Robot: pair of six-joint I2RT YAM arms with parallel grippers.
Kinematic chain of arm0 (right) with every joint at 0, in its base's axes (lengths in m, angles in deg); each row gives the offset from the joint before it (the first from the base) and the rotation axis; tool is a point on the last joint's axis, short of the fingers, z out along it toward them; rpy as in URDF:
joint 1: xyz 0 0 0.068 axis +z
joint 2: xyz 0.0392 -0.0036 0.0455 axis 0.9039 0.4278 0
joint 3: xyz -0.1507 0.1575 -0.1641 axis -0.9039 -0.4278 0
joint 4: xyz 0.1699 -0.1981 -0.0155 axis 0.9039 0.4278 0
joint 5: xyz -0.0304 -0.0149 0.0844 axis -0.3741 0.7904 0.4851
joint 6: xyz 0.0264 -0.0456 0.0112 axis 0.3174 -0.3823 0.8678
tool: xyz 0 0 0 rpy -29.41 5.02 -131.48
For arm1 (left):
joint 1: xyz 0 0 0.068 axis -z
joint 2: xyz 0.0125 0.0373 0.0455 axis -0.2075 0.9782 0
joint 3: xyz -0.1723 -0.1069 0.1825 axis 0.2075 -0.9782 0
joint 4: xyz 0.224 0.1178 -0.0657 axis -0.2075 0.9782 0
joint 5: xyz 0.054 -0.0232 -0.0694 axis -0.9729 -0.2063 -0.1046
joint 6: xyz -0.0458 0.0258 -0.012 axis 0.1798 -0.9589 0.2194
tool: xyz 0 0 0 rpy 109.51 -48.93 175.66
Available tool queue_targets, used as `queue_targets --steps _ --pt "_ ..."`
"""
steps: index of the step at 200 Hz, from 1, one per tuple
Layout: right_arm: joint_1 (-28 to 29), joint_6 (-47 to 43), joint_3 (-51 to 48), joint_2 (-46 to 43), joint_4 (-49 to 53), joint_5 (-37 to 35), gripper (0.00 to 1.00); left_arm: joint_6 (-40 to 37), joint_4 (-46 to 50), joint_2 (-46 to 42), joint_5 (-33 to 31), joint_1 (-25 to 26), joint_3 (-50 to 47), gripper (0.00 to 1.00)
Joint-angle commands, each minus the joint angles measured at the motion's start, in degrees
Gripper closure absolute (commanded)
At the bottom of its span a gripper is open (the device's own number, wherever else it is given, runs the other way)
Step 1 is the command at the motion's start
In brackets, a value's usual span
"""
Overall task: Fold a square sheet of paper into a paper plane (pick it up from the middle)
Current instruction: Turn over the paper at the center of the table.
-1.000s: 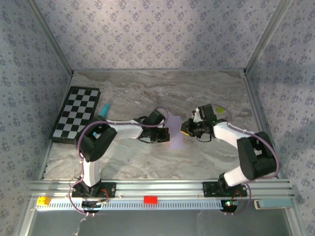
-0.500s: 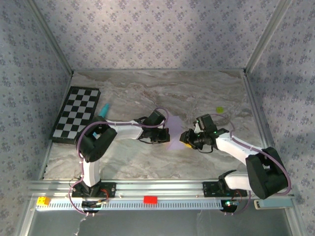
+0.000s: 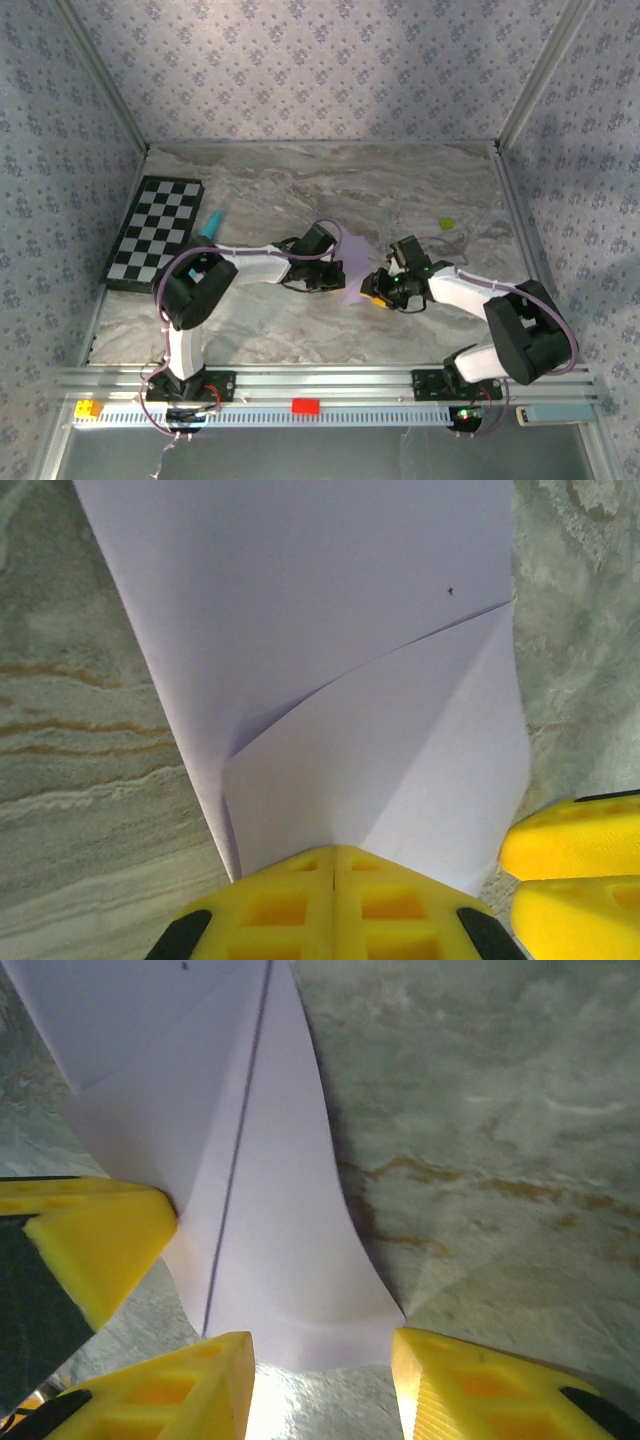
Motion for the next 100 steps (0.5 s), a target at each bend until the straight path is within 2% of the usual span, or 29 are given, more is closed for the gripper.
queue_targets --steps 1,55,100 --pt "0.37 1.67 0.50 2.22 -3.02 0.66 0.57 -0.40 3.42 -0.72 -0.21 0.49 -0.73 0.99" --pt "0.05 1.37 2.68 2.63 -7.26 2.05 0.54 -1.81 5.87 -0.71 -1.00 0.44 0.66 0.99" --pt "-2.40 0.18 3.75 3.66 -9.57 4.05 0.52 -1.61 5.87 -0.63 -0.92 0.44 0.78 0.99"
